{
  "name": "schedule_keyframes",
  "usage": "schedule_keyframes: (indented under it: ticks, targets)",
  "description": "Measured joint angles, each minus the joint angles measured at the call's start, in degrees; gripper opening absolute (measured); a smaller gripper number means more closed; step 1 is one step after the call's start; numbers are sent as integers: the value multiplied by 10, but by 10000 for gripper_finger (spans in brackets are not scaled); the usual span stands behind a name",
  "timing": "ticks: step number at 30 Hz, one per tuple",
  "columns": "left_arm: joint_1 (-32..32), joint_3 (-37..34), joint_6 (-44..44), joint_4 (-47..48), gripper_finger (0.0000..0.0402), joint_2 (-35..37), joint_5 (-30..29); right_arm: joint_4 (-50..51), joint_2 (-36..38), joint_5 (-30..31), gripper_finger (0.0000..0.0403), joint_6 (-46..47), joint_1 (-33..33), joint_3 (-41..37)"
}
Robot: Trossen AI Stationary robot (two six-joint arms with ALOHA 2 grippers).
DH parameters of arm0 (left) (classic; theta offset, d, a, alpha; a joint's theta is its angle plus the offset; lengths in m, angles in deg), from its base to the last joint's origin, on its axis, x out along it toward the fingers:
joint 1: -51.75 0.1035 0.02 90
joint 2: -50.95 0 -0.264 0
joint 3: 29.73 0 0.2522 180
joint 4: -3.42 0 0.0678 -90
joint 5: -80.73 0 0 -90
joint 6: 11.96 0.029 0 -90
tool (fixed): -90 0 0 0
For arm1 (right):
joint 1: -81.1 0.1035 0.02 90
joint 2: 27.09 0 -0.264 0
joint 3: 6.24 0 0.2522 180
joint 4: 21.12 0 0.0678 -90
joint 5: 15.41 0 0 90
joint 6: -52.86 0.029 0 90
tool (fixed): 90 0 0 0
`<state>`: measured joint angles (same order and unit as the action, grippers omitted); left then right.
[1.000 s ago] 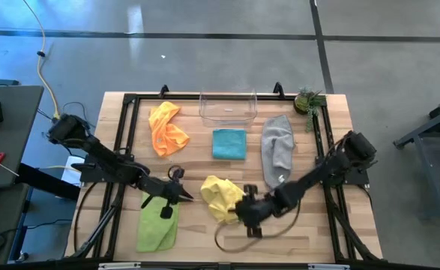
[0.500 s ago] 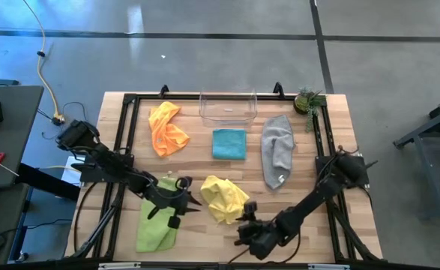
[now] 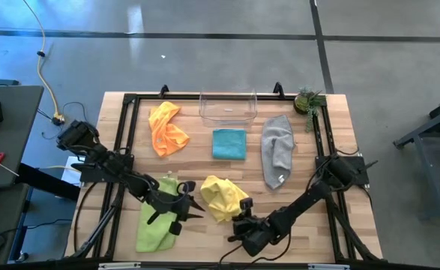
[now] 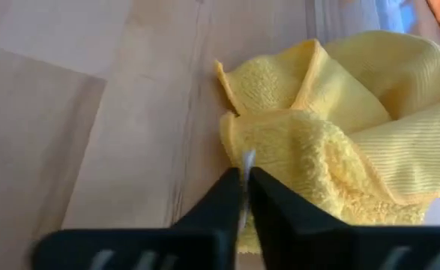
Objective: Fold microfiber towels
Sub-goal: Fold the yellow microfiber towel on the table
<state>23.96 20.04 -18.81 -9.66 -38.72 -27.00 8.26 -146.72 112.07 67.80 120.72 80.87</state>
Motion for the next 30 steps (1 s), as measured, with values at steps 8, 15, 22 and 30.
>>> schedule_keyframes:
  ticks: [8, 15, 22, 30]
  targets:
    - [-12, 67, -4, 116, 90, 0, -22, 4, 14, 8, 6, 20, -13, 56]
    - [-21, 75, -4, 121, 92, 0, -33, 0, 27, 16, 4, 42, -37, 103]
    - [-24, 76, -18, 121, 142, 0, -63, -8, 27, 15, 2, 12, -52, 130]
    - [-18, 76, -15, 111, 169, 0, -83, -20, 27, 14, 1, -5, -51, 138]
